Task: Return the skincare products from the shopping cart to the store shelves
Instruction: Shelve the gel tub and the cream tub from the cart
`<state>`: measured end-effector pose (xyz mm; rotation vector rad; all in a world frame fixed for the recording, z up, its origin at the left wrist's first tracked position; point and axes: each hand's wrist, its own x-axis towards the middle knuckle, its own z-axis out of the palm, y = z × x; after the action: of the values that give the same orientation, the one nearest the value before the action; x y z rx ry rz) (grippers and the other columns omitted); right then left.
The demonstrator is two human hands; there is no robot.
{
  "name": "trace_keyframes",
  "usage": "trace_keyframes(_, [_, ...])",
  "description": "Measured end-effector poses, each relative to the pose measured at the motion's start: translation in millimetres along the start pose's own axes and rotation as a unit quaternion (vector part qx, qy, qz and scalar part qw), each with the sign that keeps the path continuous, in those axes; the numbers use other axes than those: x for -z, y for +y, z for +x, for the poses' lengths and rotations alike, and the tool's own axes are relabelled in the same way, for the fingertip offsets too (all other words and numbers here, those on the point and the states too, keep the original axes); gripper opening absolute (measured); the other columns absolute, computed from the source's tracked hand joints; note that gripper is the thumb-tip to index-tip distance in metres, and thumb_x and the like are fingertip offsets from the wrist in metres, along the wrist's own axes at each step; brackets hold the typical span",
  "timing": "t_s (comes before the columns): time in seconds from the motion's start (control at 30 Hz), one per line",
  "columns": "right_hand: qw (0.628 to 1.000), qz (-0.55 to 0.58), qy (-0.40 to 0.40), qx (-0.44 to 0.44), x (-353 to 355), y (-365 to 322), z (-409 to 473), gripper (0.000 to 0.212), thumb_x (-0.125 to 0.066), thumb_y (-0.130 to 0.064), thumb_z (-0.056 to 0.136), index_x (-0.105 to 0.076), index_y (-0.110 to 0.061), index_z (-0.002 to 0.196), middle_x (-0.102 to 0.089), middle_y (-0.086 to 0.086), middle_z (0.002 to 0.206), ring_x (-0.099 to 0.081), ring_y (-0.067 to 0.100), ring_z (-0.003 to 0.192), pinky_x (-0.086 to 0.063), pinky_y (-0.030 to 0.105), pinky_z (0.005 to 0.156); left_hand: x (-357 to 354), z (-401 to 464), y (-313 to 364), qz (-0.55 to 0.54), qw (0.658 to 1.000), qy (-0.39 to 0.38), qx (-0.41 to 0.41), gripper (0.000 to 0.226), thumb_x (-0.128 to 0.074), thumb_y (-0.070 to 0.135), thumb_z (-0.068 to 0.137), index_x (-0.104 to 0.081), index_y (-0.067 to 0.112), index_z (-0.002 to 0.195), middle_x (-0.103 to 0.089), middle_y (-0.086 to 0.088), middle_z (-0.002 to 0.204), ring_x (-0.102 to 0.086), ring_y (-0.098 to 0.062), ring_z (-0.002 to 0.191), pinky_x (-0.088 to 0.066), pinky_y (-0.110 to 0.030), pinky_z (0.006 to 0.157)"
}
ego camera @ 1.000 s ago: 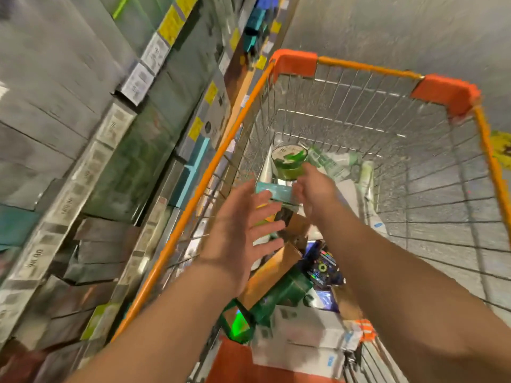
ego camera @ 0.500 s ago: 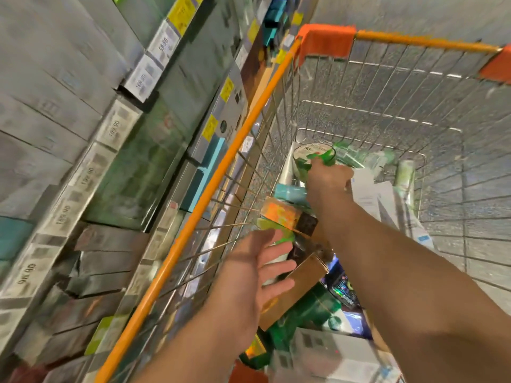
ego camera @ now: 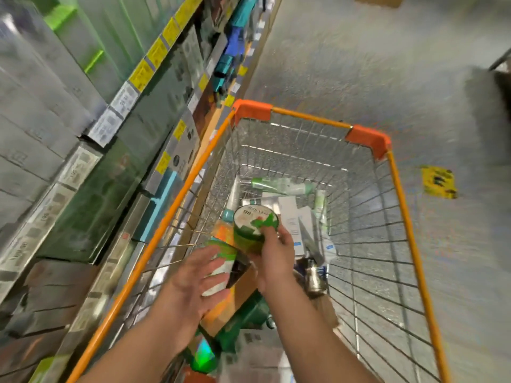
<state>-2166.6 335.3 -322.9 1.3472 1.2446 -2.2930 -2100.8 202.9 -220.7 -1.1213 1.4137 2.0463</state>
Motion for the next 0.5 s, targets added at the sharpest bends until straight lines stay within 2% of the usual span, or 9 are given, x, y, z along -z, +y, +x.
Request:
trace_keyframes(0.03, [1.000,0.005,-0.005,0.003,2.9,-3.6,-14.4,0.047,-0.070,-0.015,0.093,-0.057,-0.025,0.137,-0.066,0.009,0.132,-0.071,0.033,0.109,-0.064,0.050,0.079,0.8,-5.4,2.3,0.003,1.000,-0.014,-0.004,0.041,-0.059,0.041,0.099,-0.063,0.021,0.135,-0.060,-0.008,0.142,-0.057,-0.033,0.128,-0.046,-0.057,0.108])
trace_keyframes(0.1, [1.000,0.016,-0.016,0.014,6.9,-9.7,-44.6,0.043,-0.068,-0.015,0.092,-0.061,-0.022,0.134,-0.066,0.008,0.135,-0.070,0.033,0.112,-0.064,0.043,0.070,1.8,-19.4,6.5,0.008,0.999,-0.043,-0.022,0.064,-0.074,0.049,0.086,-0.057,0.024,0.142,-0.053,-0.004,0.149,-0.051,-0.030,0.134,-0.043,-0.057,0.110])
trace_keyframes(0.2, [0.999,0.022,-0.035,0.032,10.7,-20.7,-91.5,0.039,-0.065,-0.015,0.090,-0.065,-0.018,0.129,-0.070,0.007,0.131,-0.071,0.032,0.111,-0.063,0.045,0.074,1.4,-52.2,17.2,0.034,0.990,-0.116,-0.074,0.113,-0.089,0.076,0.040,-0.057,0.037,0.140,-0.059,0.012,0.141,-0.057,-0.019,0.127,-0.047,-0.052,0.105])
trace_keyframes(0.23, [0.998,0.020,-0.040,0.034,11.2,-25.5,-108.2,0.043,-0.066,-0.015,0.087,-0.065,-0.017,0.130,-0.072,0.009,0.126,-0.071,0.034,0.110,-0.063,0.046,0.076,0.5,-63.1,21.2,0.045,0.986,-0.132,-0.087,0.115,-0.089,0.078,0.035,-0.058,0.040,0.139,-0.060,0.016,0.139,-0.059,-0.018,0.126,-0.049,-0.051,0.103])
trace_keyframes(0.27, [0.998,0.021,-0.048,0.034,12.0,-29.2,-123.2,0.050,-0.067,-0.017,0.082,-0.065,-0.016,0.132,-0.073,0.013,0.122,-0.071,0.036,0.110,-0.062,0.049,0.077,-0.6,-72.7,24.5,0.054,0.984,-0.140,-0.099,0.108,-0.088,0.077,0.042,-0.057,0.043,0.140,-0.060,0.017,0.140,-0.060,-0.019,0.127,-0.051,-0.050,0.102])
trace_keyframes(0.33, [0.996,0.030,-0.075,0.040,13.8,-35.2,-154.8,0.066,-0.069,-0.023,0.068,-0.064,-0.014,0.133,-0.073,0.017,0.121,-0.070,0.039,0.112,-0.060,0.058,0.083,-0.7,-91.4,30.6,0.053,0.982,-0.143,-0.108,0.080,-0.080,0.064,0.064,-0.057,0.044,0.138,-0.062,0.015,0.140,-0.059,-0.020,0.129,-0.050,-0.053,0.105])
trace_keyframes(0.4, [0.993,0.032,-0.098,0.056,15.0,-40.1,-188.1,0.075,-0.072,-0.026,0.061,-0.063,-0.012,0.134,-0.072,0.020,0.124,-0.070,0.041,0.113,-0.056,0.068,0.087,2.6,-112.8,35.8,0.055,0.977,-0.156,-0.132,0.062,-0.075,0.048,0.075,-0.061,0.041,0.134,-0.069,0.008,0.134,-0.064,-0.019,0.125,-0.047,-0.056,0.108])
trace_keyframes(0.43, [0.991,0.031,-0.109,0.064,15.7,-41.9,-204.2,0.074,-0.073,-0.026,0.060,-0.064,-0.011,0.132,-0.070,0.021,0.126,-0.069,0.042,0.113,-0.054,0.072,0.087,5.5,-125.4,39.2,0.065,0.974,-0.162,-0.142,0.061,-0.079,0.042,0.075,-0.061,0.039,0.133,-0.071,0.004,0.130,-0.066,-0.021,0.122,-0.046,-0.056,0.109])
trace_keyframes(0.5, [0.988,0.030,-0.129,0.074,16.8,-44.5,-237.7,0.067,-0.073,-0.024,0.060,-0.067,-0.008,0.125,-0.066,0.021,0.133,-0.068,0.044,0.114,-0.054,0.072,0.086,16.3,-154.9,45.2,0.075,0.967,-0.177,-0.165,0.077,-0.093,0.033,0.065,-0.060,0.038,0.134,-0.074,0.001,0.124,-0.069,-0.023,0.118,-0.048,-0.051,0.108])
